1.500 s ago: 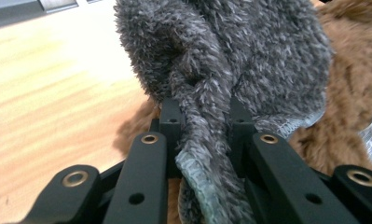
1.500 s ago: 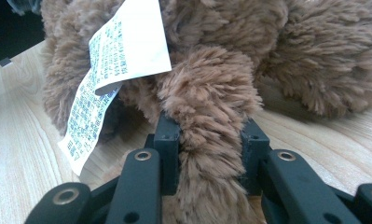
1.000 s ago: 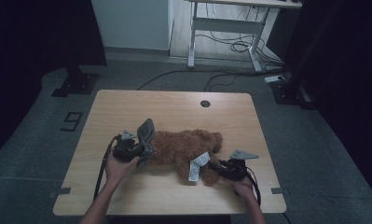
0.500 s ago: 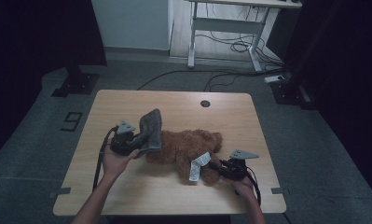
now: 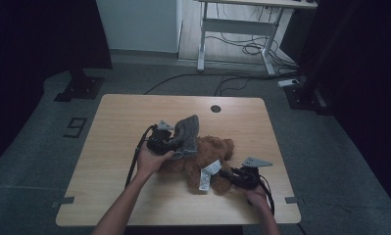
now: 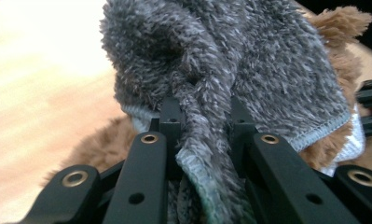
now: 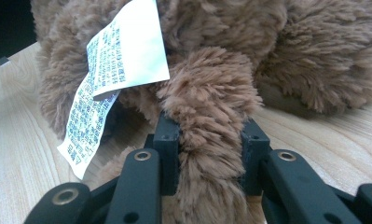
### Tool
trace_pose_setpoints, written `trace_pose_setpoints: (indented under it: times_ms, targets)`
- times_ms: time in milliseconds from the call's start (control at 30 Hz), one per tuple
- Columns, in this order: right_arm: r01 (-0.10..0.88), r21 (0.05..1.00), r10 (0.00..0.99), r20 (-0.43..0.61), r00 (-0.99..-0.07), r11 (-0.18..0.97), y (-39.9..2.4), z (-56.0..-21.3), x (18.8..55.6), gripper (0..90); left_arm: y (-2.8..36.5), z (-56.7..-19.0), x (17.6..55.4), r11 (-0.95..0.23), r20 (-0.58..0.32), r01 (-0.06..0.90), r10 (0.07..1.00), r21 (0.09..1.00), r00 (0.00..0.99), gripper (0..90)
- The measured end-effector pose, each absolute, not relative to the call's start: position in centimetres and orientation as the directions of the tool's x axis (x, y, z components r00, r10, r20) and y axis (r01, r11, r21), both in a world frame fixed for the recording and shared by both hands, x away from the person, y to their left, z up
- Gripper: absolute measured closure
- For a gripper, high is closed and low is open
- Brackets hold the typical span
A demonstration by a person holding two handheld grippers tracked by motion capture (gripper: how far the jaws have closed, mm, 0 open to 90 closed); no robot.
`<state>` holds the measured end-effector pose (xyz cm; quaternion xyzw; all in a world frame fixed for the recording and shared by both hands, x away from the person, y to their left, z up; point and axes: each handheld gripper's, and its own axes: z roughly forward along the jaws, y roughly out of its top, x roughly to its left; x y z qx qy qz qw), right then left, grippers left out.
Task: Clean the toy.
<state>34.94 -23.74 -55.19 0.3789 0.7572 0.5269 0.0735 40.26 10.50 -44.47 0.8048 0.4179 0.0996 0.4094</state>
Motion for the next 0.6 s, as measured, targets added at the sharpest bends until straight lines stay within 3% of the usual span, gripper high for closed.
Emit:
trace_pose_setpoints:
  times_ms: [200,367,600]
  targets:
    - [0.492,0.857,0.658,0.281,-0.698,0.156,-23.7,-55.0,34.8,58.8,11.0,-45.3,39.1,-0.328,-0.170,0.576,0.744,0.749,0.646,74.5]
    - [0.494,0.856,0.676,0.273,-0.685,0.154,-24.4,-54.5,34.7,44.5,11.1,-45.8,37.8,-0.325,-0.171,0.560,0.732,0.762,0.659,74.7]
    - [0.482,0.874,0.692,0.315,-0.649,0.055,-25.8,-52.7,34.6,30.7,11.0,-46.5,35.9,-0.337,-0.162,0.532,0.710,0.777,0.686,74.9]
